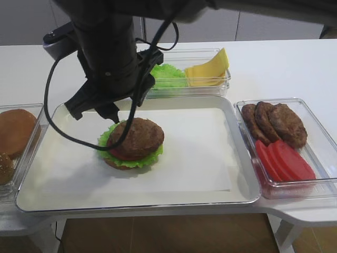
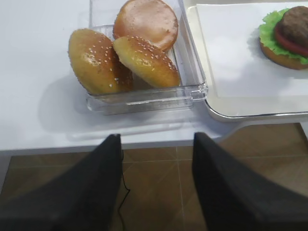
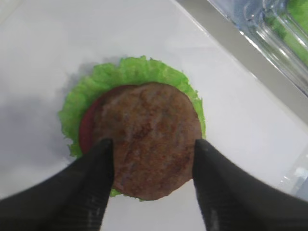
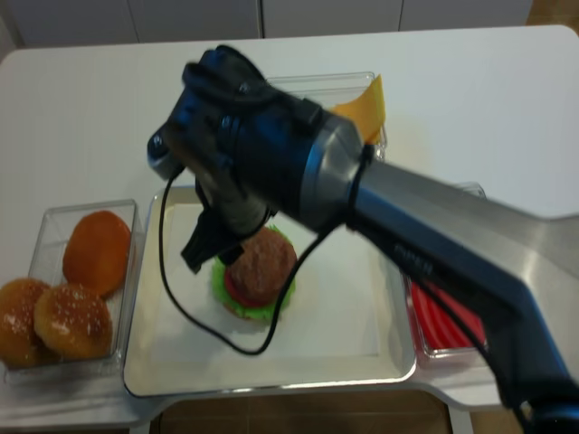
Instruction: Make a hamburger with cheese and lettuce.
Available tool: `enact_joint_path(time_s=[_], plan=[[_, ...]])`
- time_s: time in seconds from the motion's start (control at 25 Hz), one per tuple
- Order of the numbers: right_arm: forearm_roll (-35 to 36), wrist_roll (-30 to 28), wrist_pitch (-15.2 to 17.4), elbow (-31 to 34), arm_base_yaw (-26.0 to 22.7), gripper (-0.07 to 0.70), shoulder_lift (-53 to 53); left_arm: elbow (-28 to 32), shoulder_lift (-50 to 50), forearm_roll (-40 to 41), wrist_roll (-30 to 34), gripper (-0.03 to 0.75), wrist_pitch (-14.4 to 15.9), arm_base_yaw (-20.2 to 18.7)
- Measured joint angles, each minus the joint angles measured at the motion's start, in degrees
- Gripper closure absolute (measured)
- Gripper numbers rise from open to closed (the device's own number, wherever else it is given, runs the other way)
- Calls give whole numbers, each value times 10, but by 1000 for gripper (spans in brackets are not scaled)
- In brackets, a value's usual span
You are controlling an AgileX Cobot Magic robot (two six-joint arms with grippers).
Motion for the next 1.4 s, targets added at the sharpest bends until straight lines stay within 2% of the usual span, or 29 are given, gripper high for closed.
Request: enact_joint_path(time_s=[0.12,0.32,0.52,0.8,1.12,1.4], plan=[[27,0,0,0,-33,204,-11,0,0,0,0,358,0,0],[87,-9,0,0,-111,197,-43,0,0,0,0,358,0,0],[96,-21,1,21,-187,196,-82,0,0,0,0,358,0,0],[103,-55,1,128,-287,196,-161,0,0,0,0,358,0,0],[162,-87,2,221,-431,196,-236,0,0,0,0,358,0,0],[169,-89,2,288,-509,196,-301,0,0,0,0,358,0,0]])
